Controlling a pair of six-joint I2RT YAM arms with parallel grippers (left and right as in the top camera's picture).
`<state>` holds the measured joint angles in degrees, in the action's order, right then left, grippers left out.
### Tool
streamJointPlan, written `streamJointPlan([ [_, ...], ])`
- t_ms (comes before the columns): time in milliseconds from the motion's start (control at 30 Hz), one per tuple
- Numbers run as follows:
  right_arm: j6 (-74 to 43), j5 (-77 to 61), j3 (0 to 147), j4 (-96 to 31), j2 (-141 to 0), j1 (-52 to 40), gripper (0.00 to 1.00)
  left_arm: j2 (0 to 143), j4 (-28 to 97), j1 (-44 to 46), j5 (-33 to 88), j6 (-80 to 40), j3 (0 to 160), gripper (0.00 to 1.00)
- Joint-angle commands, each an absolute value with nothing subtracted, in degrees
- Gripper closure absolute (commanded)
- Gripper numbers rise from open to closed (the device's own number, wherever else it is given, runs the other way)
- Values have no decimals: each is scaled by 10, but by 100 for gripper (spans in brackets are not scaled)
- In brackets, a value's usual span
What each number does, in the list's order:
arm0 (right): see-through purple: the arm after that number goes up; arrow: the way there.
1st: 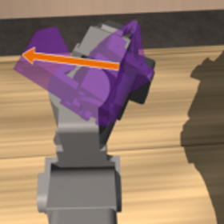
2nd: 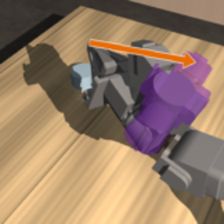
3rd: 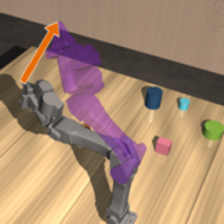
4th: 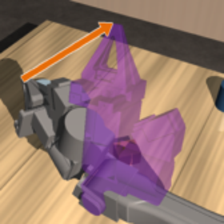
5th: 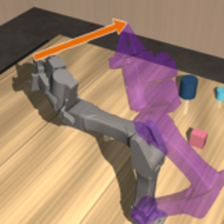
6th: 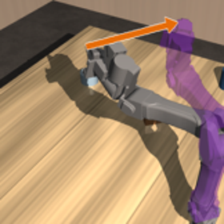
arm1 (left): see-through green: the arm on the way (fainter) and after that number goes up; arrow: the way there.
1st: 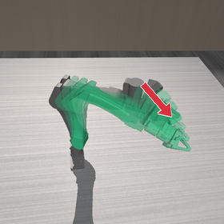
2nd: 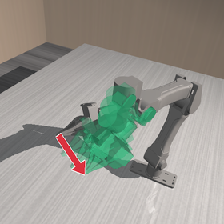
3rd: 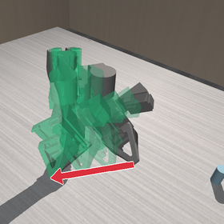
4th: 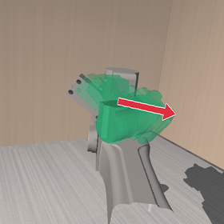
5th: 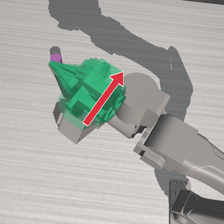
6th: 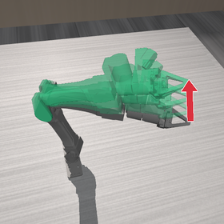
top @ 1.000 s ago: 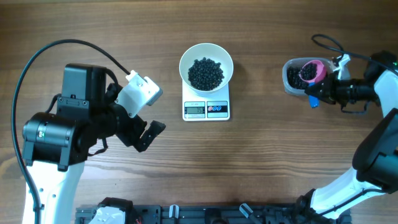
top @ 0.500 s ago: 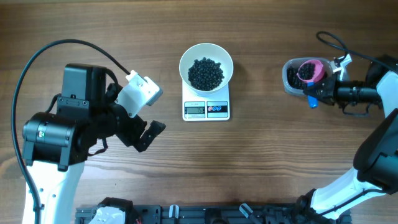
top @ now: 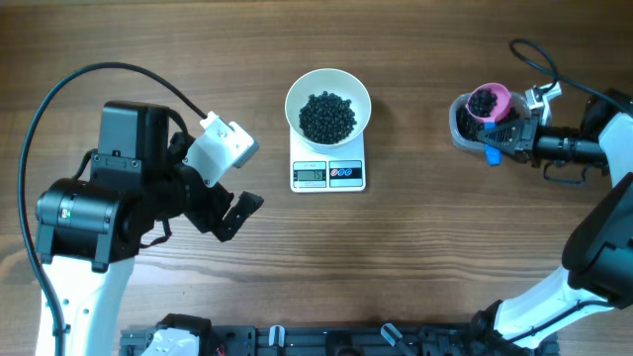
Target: Scoop item into bowl and weigh 150g on scale
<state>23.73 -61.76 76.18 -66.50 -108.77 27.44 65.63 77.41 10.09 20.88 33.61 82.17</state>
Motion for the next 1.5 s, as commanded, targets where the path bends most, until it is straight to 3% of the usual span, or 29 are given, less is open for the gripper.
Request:
streamJointPlan([
  [0, 255, -677, 756, -668, -1076, 269, 96, 654, 775, 97, 216, 343, 832, 0],
  [500, 208, -708, 756, -657, -980, 187, 95, 654, 775, 97, 216, 343, 832, 0],
  [900, 95, -707, 756, -548, -960, 80, 95, 654, 775, 97, 216, 343, 832, 0],
  [1467, 22, -579, 756, -435, -960, -23, 96, 654, 775, 97, 216, 343, 832, 0],
])
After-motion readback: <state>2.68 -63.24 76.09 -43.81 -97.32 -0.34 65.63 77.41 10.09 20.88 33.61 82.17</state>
